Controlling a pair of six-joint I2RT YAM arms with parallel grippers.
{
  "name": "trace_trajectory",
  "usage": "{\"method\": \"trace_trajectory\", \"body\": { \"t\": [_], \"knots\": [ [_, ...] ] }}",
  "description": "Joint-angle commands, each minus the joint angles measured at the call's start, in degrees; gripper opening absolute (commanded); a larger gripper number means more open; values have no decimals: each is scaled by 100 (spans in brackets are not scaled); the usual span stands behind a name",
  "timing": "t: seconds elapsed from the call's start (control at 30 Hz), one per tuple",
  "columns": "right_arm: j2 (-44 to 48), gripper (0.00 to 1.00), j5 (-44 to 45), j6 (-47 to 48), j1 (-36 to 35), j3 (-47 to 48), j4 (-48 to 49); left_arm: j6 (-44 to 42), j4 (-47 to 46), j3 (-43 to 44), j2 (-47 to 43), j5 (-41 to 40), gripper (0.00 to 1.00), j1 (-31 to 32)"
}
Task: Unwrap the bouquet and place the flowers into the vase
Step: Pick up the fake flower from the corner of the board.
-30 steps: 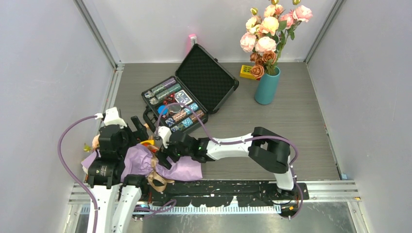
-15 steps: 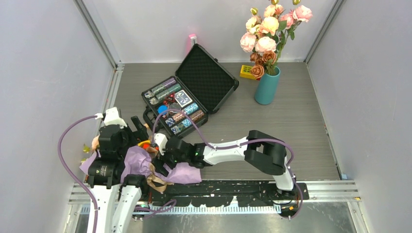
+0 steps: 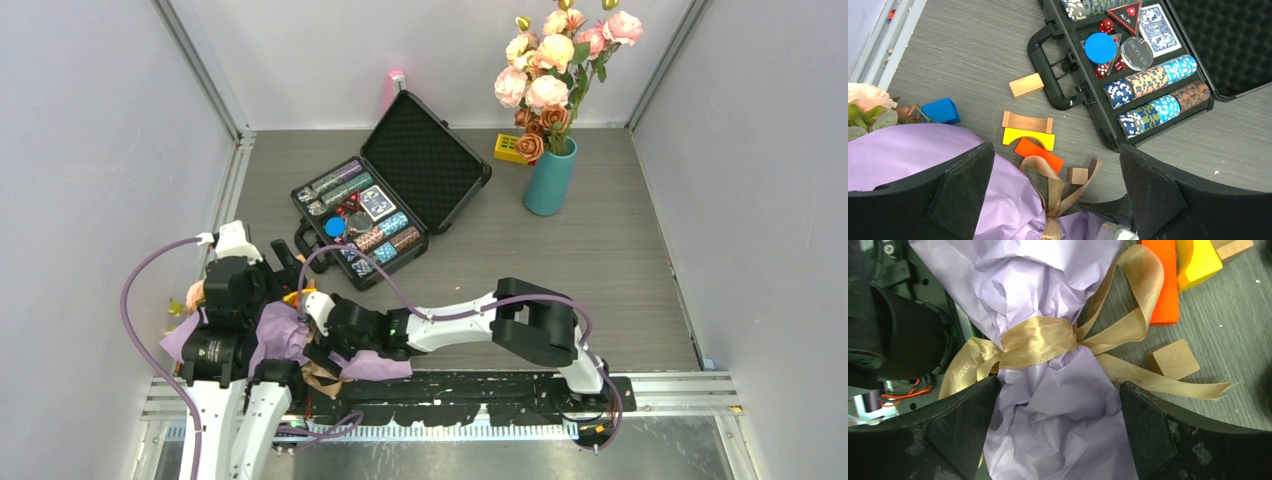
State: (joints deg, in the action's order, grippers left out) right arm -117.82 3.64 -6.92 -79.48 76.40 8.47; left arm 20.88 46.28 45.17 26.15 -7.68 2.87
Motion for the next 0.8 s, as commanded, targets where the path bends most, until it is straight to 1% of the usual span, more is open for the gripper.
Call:
{"method": "trace_trajectory", "body": {
  "t": [0.0,0.1,0.23,0.3,0.4,0.5,0.57,0.63,0.7,0.73,0.77],
  "knots": [
    [-184,98,357,113,-96,59,8,47,-137,-15,38,74,100,-29],
    [-276,97,736,128,-111,0,67,47,-137,-8,55,73,100,-31],
    [-313,91,1097,176,-111,-64,144,47,-137,-13,85,95,100,-26],
    [-342,89,1282,239,-109,-74,130,47,-137,-8,96,113,100,-29],
    [-413,89,1570,352,-111,-72,29,47,-145,-9,106,132,100,-31],
    [-434,91,1615,473,-103,-124,-45,47,-146,-17,116,151,100,-26],
    [-416,92,1433,461,-84,-193,-47,47,-159,-17,126,165,100,-30],
    [-418,91,1279,398,-69,-233,-56,47,-155,-17,135,171,100,-30],
    [-481,83,1245,318,-67,-225,-85,47,-155,-17,131,168,100,-25],
    [-525,73,1280,269,-67,-205,-92,47,-148,-17,129,166,100,-27],
    [-537,69,1321,252,-67,-200,-87,47,-146,-15,123,158,100,-24]
  ]
}}
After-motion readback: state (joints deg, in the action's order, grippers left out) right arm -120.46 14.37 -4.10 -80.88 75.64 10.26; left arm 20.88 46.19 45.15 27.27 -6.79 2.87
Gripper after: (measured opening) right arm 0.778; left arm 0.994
